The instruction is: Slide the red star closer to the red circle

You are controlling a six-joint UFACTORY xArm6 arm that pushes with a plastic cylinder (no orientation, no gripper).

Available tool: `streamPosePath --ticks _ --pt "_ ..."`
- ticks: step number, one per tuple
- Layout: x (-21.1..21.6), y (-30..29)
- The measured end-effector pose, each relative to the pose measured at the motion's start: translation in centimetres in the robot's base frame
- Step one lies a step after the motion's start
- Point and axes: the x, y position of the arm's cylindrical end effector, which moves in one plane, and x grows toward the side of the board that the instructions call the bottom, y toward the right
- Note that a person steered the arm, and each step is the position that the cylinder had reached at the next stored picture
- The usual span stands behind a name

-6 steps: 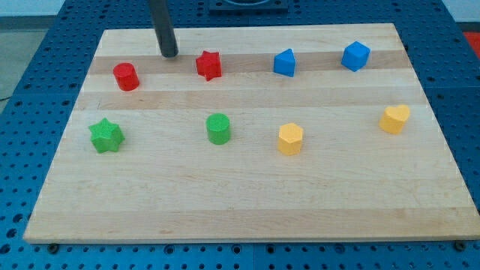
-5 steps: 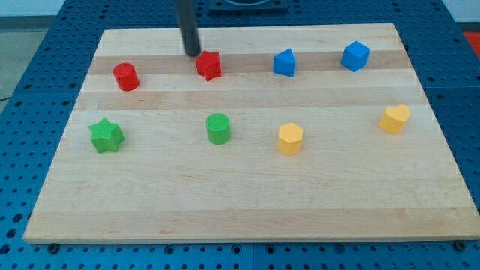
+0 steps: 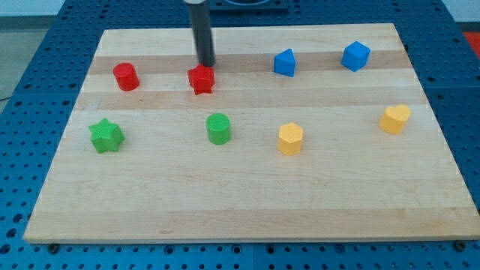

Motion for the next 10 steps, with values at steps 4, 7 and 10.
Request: streamPosePath --ticks 4,7,10 --pt "5.6 0.6" --pt "4.4 -7.2" --pt "8.4 -0.4"
